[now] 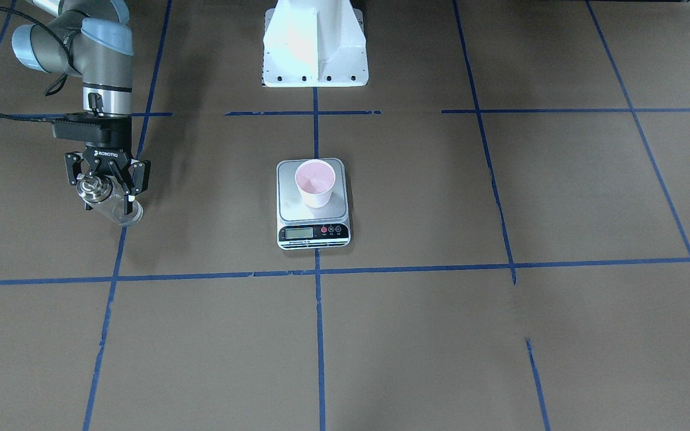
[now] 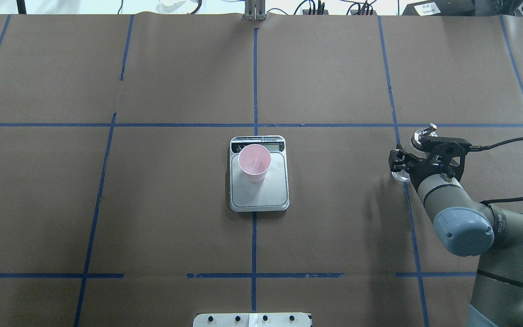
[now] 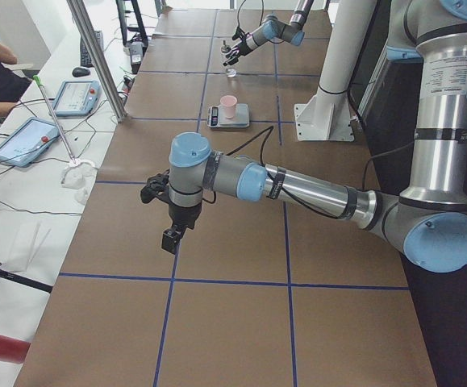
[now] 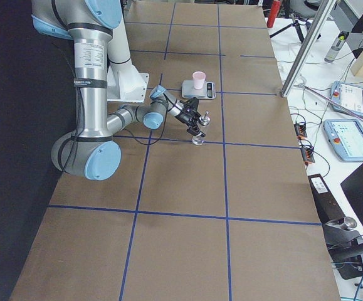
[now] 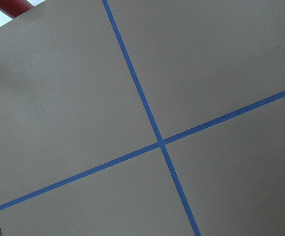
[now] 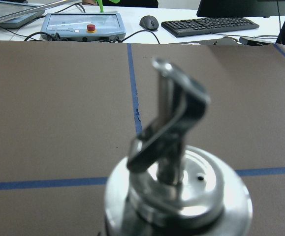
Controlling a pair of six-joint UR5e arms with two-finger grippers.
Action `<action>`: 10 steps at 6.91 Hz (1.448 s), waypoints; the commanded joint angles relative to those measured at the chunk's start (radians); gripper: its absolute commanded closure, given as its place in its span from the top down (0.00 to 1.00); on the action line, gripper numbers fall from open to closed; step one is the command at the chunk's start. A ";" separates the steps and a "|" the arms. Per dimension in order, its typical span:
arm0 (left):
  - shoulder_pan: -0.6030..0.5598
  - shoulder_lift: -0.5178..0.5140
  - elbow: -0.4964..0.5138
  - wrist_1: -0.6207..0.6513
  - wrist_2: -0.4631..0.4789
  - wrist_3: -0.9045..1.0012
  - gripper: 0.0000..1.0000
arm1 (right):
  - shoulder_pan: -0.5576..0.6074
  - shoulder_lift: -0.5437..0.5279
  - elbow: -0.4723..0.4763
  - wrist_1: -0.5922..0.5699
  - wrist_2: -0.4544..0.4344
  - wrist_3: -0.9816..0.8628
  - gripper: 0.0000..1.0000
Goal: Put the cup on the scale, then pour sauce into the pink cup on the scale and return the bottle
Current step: 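Lower the glass bottle onto the table with the right gripper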
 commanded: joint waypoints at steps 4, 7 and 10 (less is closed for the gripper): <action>0.000 -0.002 0.000 0.000 0.000 0.000 1.00 | -0.006 -0.011 0.023 -0.002 0.005 0.006 1.00; 0.000 -0.002 0.000 0.002 0.000 0.000 1.00 | -0.026 -0.028 0.041 -0.047 0.029 0.007 1.00; 0.000 0.000 0.000 0.000 0.000 0.000 1.00 | -0.035 -0.028 0.170 -0.297 0.084 0.005 1.00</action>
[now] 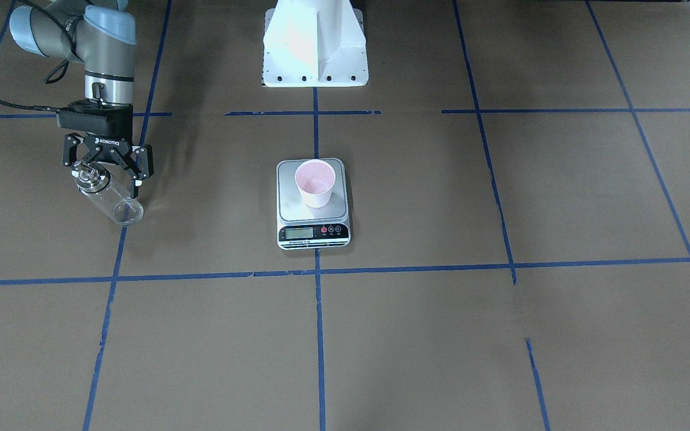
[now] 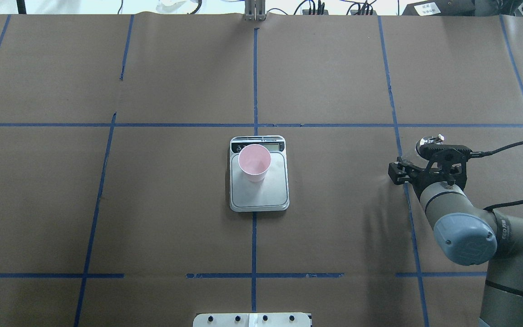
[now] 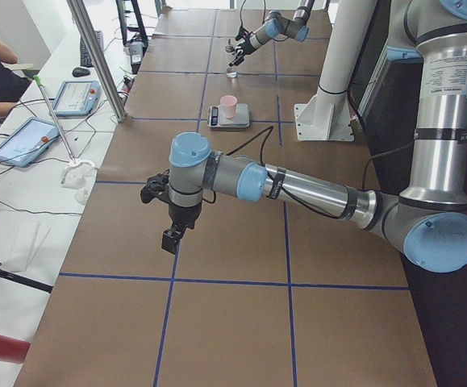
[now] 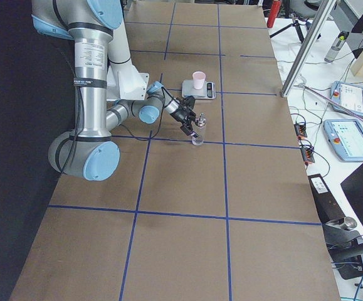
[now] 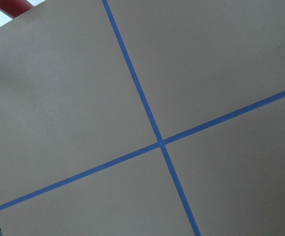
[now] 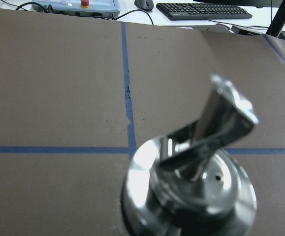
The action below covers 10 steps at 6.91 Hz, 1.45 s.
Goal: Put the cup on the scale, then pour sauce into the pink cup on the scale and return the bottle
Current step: 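Lower the glass bottle onto the table with the right gripper, then open the right gripper and withdraw it away from the bottle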
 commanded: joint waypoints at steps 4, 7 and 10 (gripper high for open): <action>0.000 0.000 -0.002 -0.001 0.000 0.000 1.00 | -0.013 -0.006 0.098 -0.218 0.253 -0.010 1.00; 0.000 0.005 -0.006 -0.001 0.000 0.000 1.00 | -0.015 -0.005 0.310 -0.474 0.413 -0.046 1.00; 0.000 0.011 -0.011 -0.003 0.000 0.002 1.00 | -0.017 0.007 0.489 -0.667 0.552 -0.147 1.00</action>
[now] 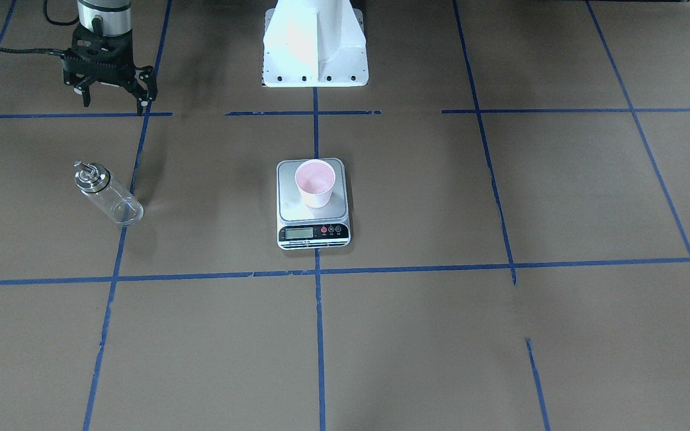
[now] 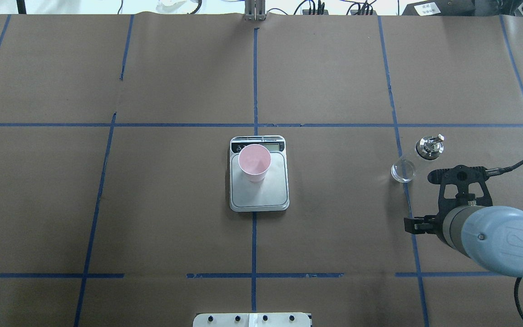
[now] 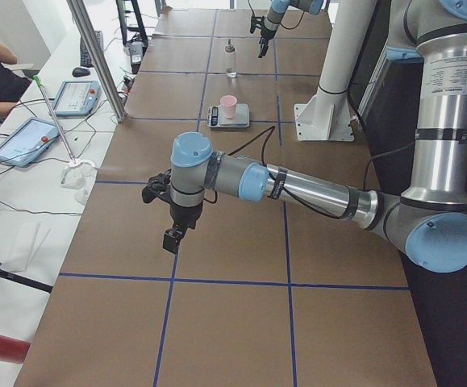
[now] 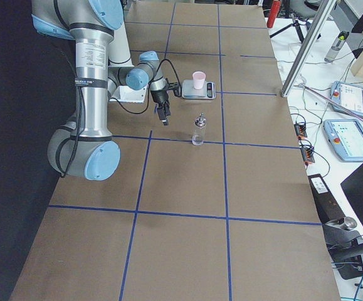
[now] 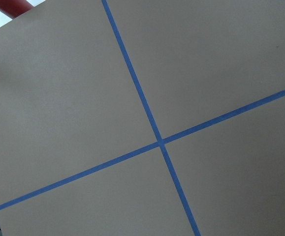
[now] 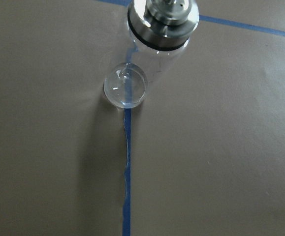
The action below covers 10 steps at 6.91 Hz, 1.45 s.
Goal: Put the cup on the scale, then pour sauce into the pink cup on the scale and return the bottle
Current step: 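Open the right gripper and withdraw it away from the bottle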
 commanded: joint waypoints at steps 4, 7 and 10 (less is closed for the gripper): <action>-0.003 0.007 -0.034 0.001 -0.002 0.002 1.00 | 0.470 0.060 0.083 -0.115 0.425 -0.540 1.00; -0.003 0.007 -0.034 0.003 -0.005 0.005 1.00 | 0.889 0.060 -0.105 -0.106 0.760 -0.985 1.00; -0.001 0.025 -0.028 0.068 -0.009 0.010 1.00 | 1.184 0.050 -0.419 -0.101 0.898 -1.505 1.00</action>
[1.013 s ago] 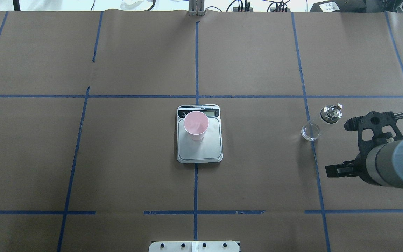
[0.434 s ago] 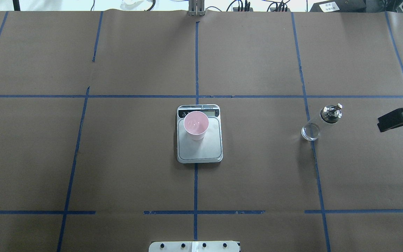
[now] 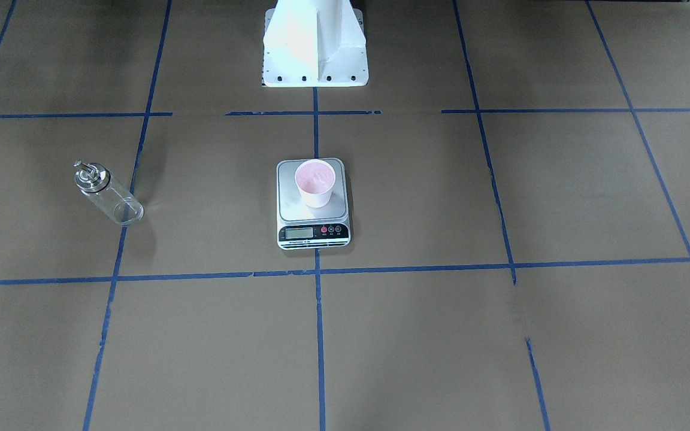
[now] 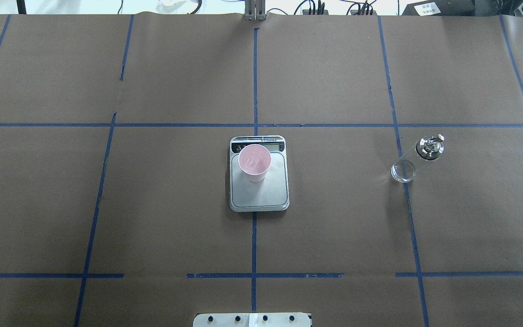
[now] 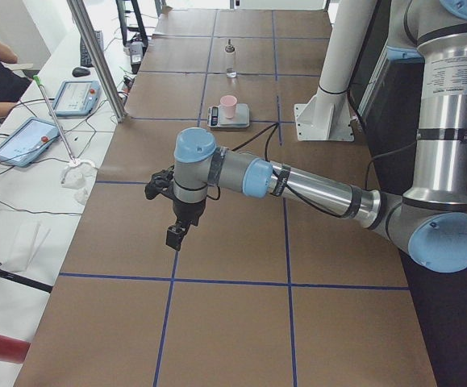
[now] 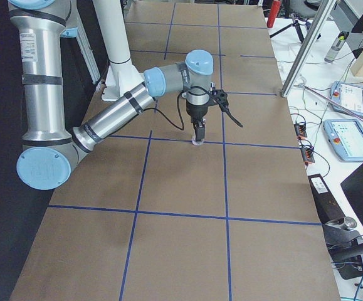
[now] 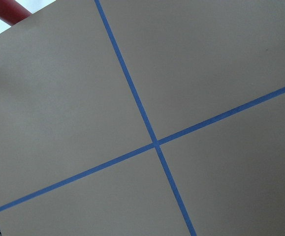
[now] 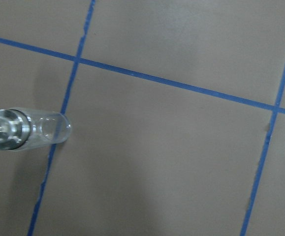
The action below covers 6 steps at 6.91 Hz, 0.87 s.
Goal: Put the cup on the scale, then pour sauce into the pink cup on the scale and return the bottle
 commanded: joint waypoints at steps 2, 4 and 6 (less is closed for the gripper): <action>-0.001 0.054 0.029 0.020 -0.004 0.004 1.00 | 0.170 -0.001 -0.308 0.049 0.044 -0.286 1.00; -0.042 0.080 0.097 0.020 -0.015 0.120 1.00 | 0.168 -0.014 -0.404 0.128 0.024 -0.276 1.00; -0.053 0.090 0.148 0.020 -0.101 0.150 1.00 | 0.170 -0.029 -0.498 0.243 0.038 -0.269 1.00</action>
